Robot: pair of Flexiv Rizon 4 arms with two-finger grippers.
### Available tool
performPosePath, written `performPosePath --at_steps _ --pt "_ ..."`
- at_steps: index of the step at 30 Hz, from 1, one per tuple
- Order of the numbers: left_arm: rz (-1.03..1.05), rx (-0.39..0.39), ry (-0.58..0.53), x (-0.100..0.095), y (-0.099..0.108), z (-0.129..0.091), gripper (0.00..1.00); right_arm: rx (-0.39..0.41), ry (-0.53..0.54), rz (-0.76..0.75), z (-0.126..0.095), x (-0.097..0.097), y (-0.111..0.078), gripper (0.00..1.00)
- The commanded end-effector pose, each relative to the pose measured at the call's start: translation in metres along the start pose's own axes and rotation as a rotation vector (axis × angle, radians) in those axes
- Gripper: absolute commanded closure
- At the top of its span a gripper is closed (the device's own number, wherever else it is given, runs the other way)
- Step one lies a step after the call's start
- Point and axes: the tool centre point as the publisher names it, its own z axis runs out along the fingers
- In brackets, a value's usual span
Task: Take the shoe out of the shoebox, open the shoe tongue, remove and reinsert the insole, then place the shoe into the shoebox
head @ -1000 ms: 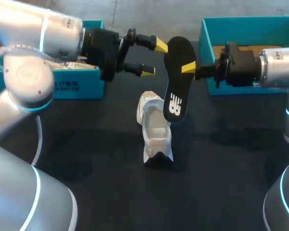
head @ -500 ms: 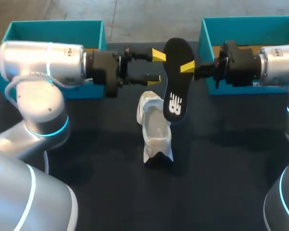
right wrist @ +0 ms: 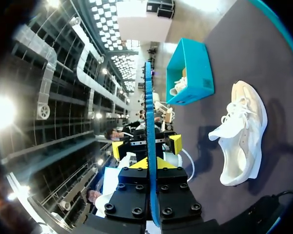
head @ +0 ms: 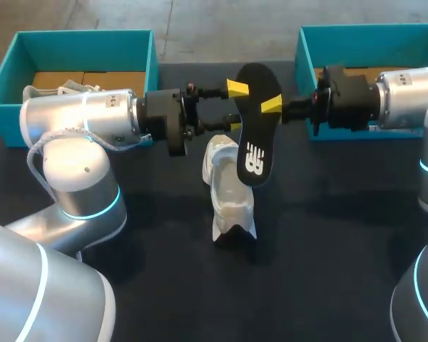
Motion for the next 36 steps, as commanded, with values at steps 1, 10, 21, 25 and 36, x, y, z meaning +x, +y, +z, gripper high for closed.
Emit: performPosePath --at_steps 1,10,21,25,36 --pt "-0.008 -0.019 -0.008 0.003 0.003 0.003 0.16 0.003 -0.004 0.004 0.005 -0.002 -0.002 1.00" --pt "-0.019 -0.015 -0.005 0.004 0.006 0.008 0.51 0.018 -0.008 0.010 0.013 -0.002 -0.006 1.00" --pt "-0.040 -0.003 -0.002 0.007 0.003 0.010 0.57 0.012 -0.003 0.007 0.017 -0.001 -0.004 1.00" --pt "-0.042 -0.005 -0.003 0.008 0.003 0.009 0.65 0.011 -0.004 0.008 0.017 -0.001 -0.004 1.00" --pt "-0.059 -0.017 -0.003 0.009 0.006 0.007 1.00 0.009 -0.004 0.006 0.018 0.001 -0.003 1.00"
